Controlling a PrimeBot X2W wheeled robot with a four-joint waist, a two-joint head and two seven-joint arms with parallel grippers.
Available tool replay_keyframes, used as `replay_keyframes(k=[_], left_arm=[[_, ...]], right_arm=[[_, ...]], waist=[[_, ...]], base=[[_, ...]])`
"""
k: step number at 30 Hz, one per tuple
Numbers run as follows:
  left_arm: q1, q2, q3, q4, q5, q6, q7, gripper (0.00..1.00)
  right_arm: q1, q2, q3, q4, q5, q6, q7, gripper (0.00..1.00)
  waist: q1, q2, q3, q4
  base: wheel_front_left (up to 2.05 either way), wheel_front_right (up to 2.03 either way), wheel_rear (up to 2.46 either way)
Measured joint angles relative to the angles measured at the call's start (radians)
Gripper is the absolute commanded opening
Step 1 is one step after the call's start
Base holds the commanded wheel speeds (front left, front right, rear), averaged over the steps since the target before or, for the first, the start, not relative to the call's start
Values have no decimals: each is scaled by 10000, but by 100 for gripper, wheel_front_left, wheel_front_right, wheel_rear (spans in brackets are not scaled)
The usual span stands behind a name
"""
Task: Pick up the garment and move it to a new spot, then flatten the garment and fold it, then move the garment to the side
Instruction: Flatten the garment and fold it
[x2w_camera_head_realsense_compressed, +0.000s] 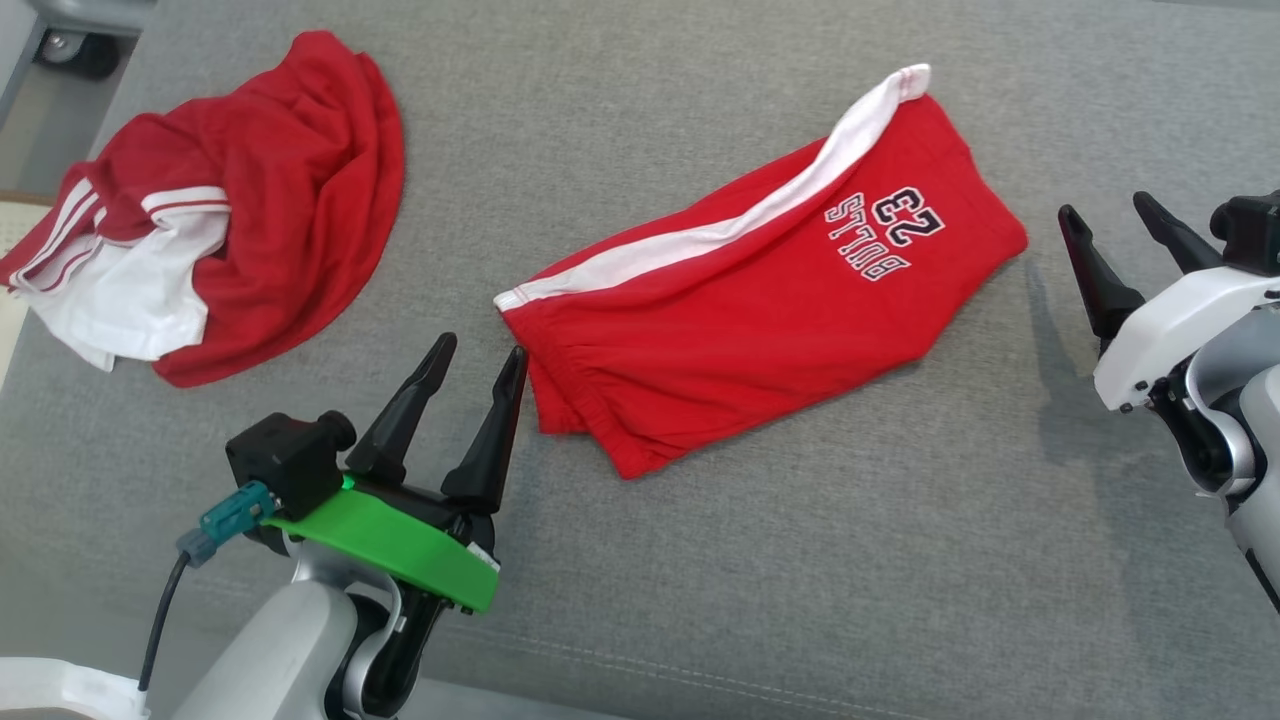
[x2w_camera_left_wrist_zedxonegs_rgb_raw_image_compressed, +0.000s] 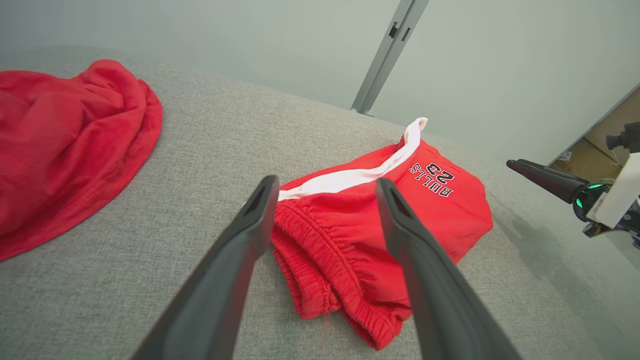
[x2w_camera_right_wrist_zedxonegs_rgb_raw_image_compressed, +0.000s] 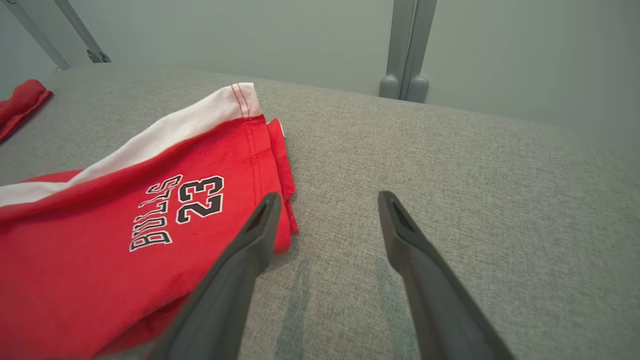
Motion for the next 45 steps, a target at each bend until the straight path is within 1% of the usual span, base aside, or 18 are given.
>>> replay_keyframes(k=[8, 13, 18, 23, 30, 34, 35, 36, 37, 38, 39, 41, 45], left_arm=[[-102, -199, 61, 115, 2, 0, -119, 100], [-102, -274, 167, 221, 0, 0, -169, 100], [-102, -318, 251, 251, 2, 0, -173, 100], [-102, -336, 291, 293, 2, 0, -201, 100], [-100, -433, 314, 320, 2, -46, -205, 100], [-100, -487, 334, 360, 2, -56, -245, 100], [-99, -508, 334, 378, 2, -59, -245, 100], [-99, -533, 336, 397, 2, -61, -245, 100], [-99, -552, 337, 420, 2, -61, -245, 100], [-99, -566, 343, 445, 2, -63, -245, 100], [-99, -571, 353, 474, 2, -79, -245, 100], [-98, -579, 389, 537, 4, -121, -247, 100], [-57, -564, 623, 625, 27, -121, -255, 100]], right_arm=[[-432, -10, 384, 621, -2, 336, 642, 100], [-642, 73, 543, 1007, 27, 497, 1055, 100], [-990, 54, 508, 1246, 33, 506, 1233, 100], [-1115, 50, 493, 1453, 46, 591, 1440, 100], [-1299, -33, 523, 1730, 46, 596, 1768, 100], [-1408, -10, 570, 1862, 219, 769, 2125, 100], [-1414, 2, 573, 1891, 253, 773, 2159, 81], [-1424, 33, 575, 1910, 314, 782, 2230, 42], [-1436, 84, 566, 1942, 391, 823, 2286, 29], [-1443, 150, 545, 1964, 491, 871, 2341, 18], [-1443, 224, 516, 1979, 639, 888, 2385, 0], [-1442, 397, 460, 2023, 1024, 1049, 2529, 0], [-1411, 840, 157, 2088, 1620, 1085, 2543, 0]], waist=[[0, 0, 520, 947], [0, 0, 747, 1306], [0, 0, 853, 1427], [1, 0, 839, 1424], [0, 0, 798, 1371], [0, 0, 780, 1343], [0, 0, 774, 1339], [0, 0, 768, 1336], [0, 0, 759, 1332], [0, 0, 749, 1330], [0, 1, 737, 1327], [0, 0, 707, 1314], [0, 0, 591, 1215]], base=[[0, 0, 0], [0, 0, 0], [0, 0, 0], [0, 0, 0], [0, 0, 0], [0, 0, 0], [0, 0, 0], [0, 0, 0], [0, 0, 0], [0, 0, 0], [0, 0, 0], [0, 0, 0], [0, 0, 0]])
